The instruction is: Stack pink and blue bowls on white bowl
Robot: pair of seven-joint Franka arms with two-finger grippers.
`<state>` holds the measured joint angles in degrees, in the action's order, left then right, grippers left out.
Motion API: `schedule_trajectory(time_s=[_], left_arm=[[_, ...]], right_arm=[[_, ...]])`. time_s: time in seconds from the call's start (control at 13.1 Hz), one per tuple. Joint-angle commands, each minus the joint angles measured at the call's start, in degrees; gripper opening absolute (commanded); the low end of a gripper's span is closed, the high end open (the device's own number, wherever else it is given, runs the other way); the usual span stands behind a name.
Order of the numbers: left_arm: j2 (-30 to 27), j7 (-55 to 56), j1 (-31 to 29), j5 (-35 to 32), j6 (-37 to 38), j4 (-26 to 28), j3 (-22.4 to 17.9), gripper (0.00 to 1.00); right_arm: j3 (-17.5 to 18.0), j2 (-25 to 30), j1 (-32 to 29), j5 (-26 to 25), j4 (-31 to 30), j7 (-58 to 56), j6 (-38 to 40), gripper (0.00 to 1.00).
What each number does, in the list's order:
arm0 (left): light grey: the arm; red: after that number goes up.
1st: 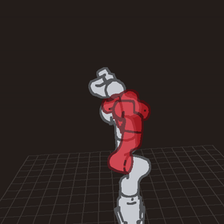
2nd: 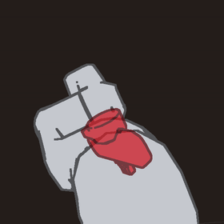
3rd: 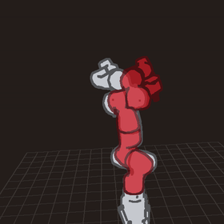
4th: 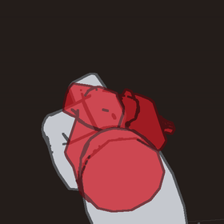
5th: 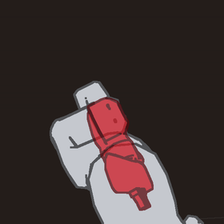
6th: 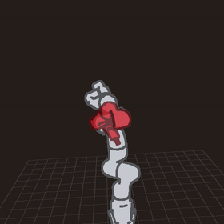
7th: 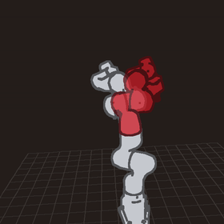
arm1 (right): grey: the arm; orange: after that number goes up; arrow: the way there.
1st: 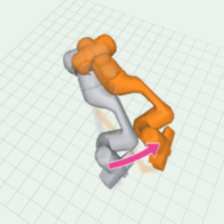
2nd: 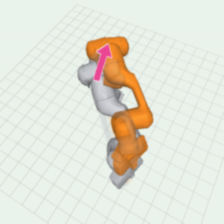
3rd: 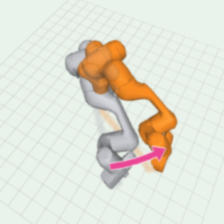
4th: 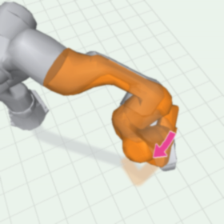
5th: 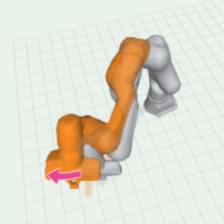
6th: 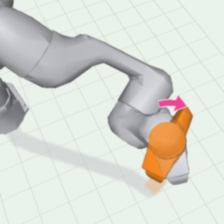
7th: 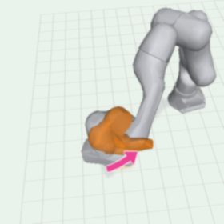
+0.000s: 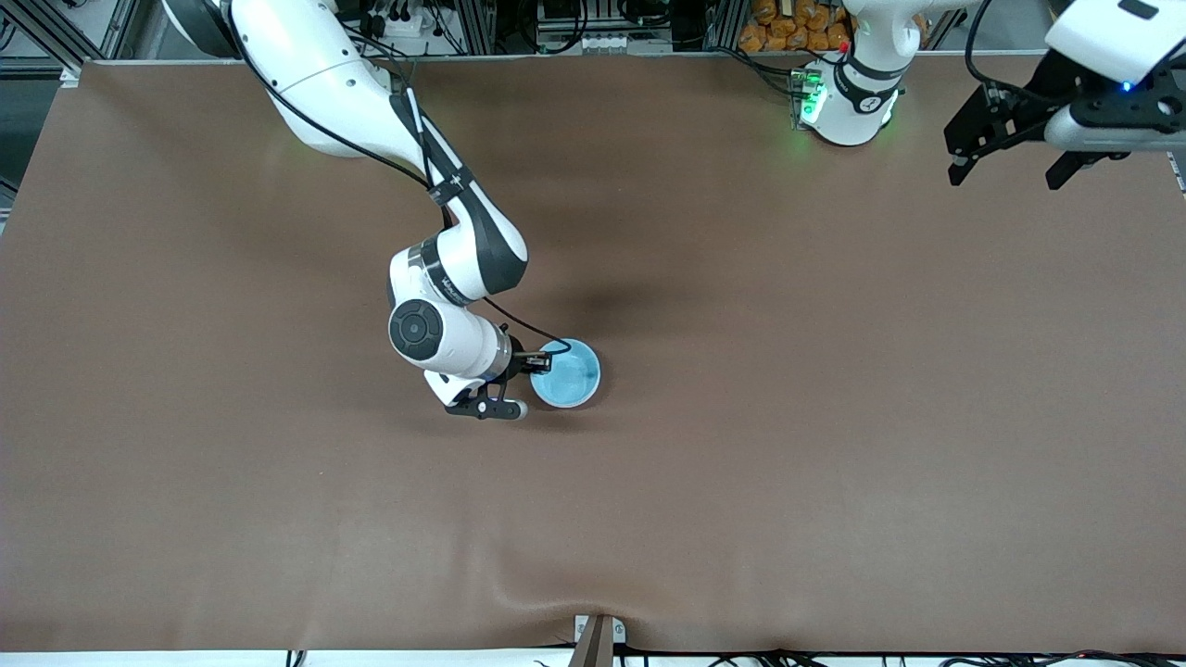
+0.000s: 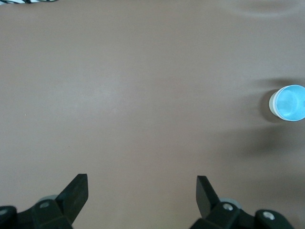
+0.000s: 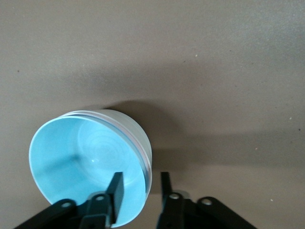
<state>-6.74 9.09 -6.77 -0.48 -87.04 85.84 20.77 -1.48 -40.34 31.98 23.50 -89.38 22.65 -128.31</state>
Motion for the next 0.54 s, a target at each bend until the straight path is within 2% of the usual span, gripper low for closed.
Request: schedule_trajectory(time_s=[0.0,0.23,0.46], left_arm=[[-2.22,-0.14,-0.35,0.75,0.20,0.38,0.58,1.00],[-2.13,-0.83,-0.61,0.66,0.20,0.38,0.06,1.00],[-1.96,-0.75,-0.96,0.40,0.55,0.73,-0.56,1.00]], right_arm=[[0.08,0.43,-0.07,-0.74,0.52,0.91,0.08,1.00],[-0.01,1.83,-1.30,-0.74,0.70,0.38,0.43,1.00],[-0.18,7.26,-4.63,-1.09,0.08,0.12,3.84,1.00]])
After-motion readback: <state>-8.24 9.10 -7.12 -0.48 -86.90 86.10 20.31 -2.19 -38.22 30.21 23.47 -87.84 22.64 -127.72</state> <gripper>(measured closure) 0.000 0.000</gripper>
